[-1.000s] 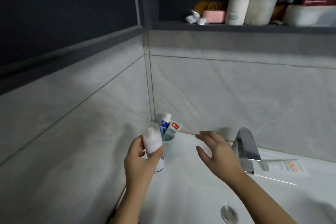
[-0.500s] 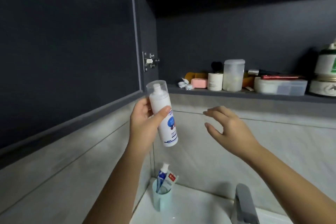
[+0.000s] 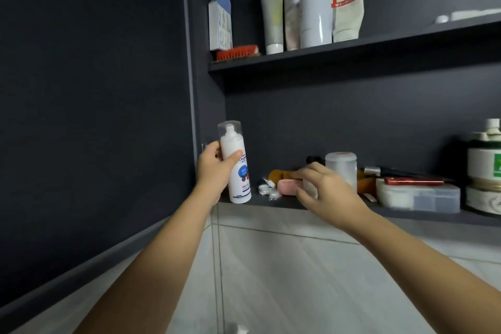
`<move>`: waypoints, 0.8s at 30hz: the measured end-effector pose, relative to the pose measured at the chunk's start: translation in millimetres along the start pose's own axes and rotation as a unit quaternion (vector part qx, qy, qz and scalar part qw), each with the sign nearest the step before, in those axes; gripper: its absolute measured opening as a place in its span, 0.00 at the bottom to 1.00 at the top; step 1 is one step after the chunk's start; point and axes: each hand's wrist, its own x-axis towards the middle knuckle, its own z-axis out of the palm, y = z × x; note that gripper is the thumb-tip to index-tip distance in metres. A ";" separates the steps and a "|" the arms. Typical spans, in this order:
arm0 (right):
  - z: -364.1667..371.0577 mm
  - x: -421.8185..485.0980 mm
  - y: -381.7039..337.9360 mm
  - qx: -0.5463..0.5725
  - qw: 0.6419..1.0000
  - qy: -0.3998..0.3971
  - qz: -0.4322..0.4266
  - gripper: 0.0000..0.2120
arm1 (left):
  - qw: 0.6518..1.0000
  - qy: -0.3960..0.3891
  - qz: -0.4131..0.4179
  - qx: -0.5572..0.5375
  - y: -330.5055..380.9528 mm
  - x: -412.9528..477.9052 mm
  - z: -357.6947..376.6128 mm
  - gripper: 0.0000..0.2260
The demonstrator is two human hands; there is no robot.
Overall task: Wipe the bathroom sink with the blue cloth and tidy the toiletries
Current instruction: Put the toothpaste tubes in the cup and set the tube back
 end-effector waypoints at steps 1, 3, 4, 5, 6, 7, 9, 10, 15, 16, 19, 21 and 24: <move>2.9 3.8 1.5 0.004 1.000 0.001 0.005 0.13 | 1.000 0.003 0.004 0.013 -3.3 6.4 2.8 0.07; 9.1 8.0 3.9 0.004 1.000 -0.003 0.004 0.14 | 0.999 0.008 0.007 0.041 -9.6 16.8 9.2 0.07; 12.5 8.8 5.2 0.003 1.000 -0.003 0.000 0.13 | 0.998 0.011 0.006 0.055 -13.3 21.3 12.3 0.07; 15.3 8.9 6.5 0.002 1.000 -0.001 -0.005 0.12 | 0.998 0.014 0.004 0.065 -16.7 24.8 15.3 0.07; 17.3 8.7 7.2 0.000 1.000 -0.001 -0.006 0.12 | 0.997 0.017 0.003 0.071 -19.3 27.2 17.7 0.07; 18.5 8.0 7.8 -0.001 1.000 0.000 -0.006 0.11 | 0.997 0.019 0.003 0.073 -21.5 29.1 19.8 0.08; 19.8 7.5 8.8 0.000 1.000 0.000 -0.008 0.12 | 0.997 0.008 0.005 0.075 -24.7 31.7 23.9 0.12; 20.1 7.4 9.1 0.000 1.000 0.001 -0.011 0.12 | 0.997 -0.003 0.006 0.075 -26.3 32.5 25.8 0.13; 20.1 4.7 6.3 -0.003 1.000 0.011 -0.027 0.11 | 0.997 -0.022 0.005 0.075 -35.9 34.8 28.4 0.17; 20.4 3.2 5.0 -0.007 1.000 0.010 -0.028 0.11 | 0.997 -0.025 0.002 0.076 -38.5 34.4 27.7 0.19; 22.3 -3.1 0.6 -0.016 0.999 0.011 -0.036 0.11 | 0.995 -0.025 0.008 0.094 -49.9 25.3 25.2 0.25; 24.3 -9.1 -3.6 -0.023 0.999 0.002 -0.037 0.14 | 0.991 -0.014 0.018 0.134 -61.8 9.9 24.0 0.29; 30.4 -17.7 -9.5 -0.035 0.999 -0.024 -0.032 0.16 | 0.974 0.023 0.040 0.221 -74.8 -14.6 24.3 0.32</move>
